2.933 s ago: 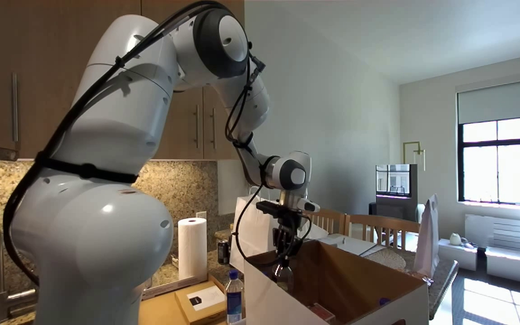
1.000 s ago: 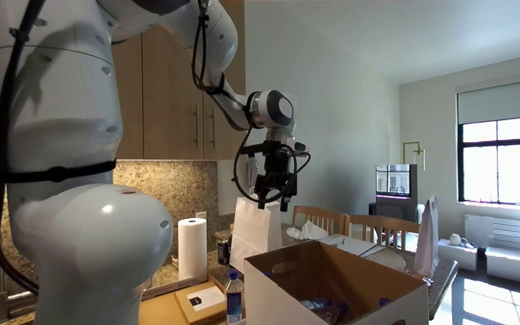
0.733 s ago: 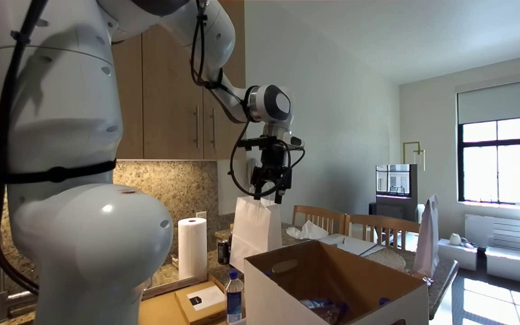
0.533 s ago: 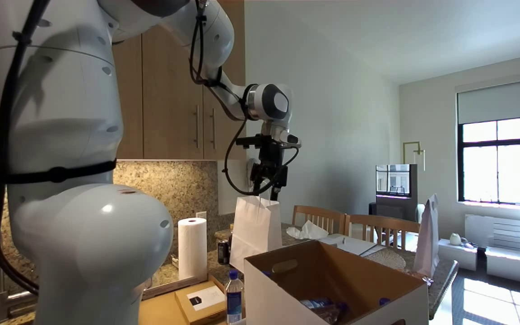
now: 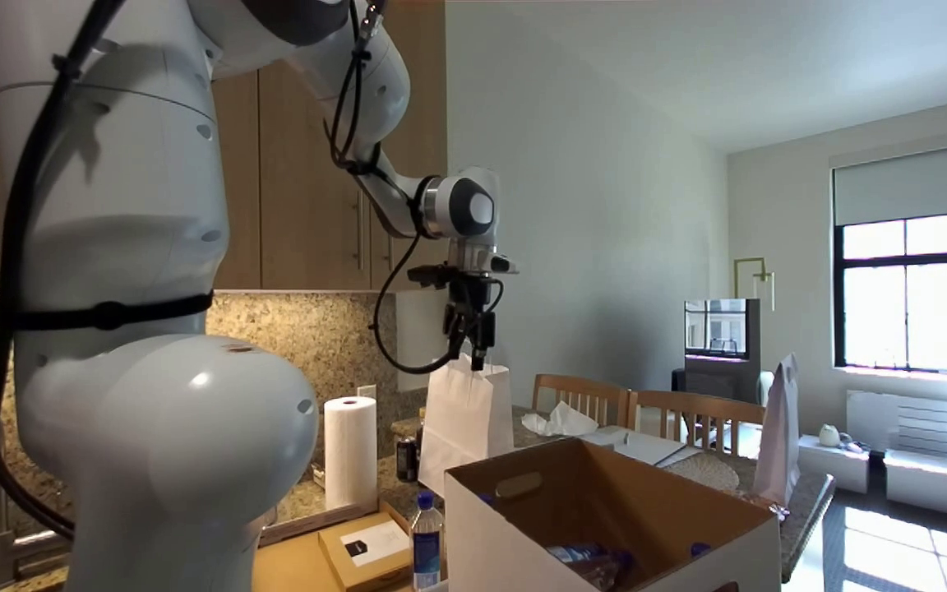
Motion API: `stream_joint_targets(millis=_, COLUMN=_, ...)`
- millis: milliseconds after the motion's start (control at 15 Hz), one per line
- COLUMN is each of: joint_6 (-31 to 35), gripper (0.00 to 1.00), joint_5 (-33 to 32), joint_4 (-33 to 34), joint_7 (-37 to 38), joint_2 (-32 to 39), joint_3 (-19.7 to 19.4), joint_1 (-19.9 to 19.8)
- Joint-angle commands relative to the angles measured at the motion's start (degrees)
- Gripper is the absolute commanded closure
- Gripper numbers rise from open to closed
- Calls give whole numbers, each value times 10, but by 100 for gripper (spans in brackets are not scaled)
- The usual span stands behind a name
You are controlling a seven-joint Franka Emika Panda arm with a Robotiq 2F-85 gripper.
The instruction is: Put the water bottles in the white storage box.
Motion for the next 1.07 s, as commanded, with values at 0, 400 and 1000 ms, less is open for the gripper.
stream_joint_targets(millis=0, joint_6=72, gripper=0, joint_5=-37, joint_4=-29, joint_7=65, joint_2=18, joint_3=20, joint_1=9)
stream_joint_targets(millis=400, joint_6=92, gripper=0, joint_5=-43, joint_4=-18, joint_7=99, joint_2=87, joint_3=17, joint_1=23)
stream_joint_targets(millis=1000, joint_6=126, gripper=0, joint_5=-43, joint_4=-15, joint_7=108, joint_2=140, joint_3=18, joint_1=57)
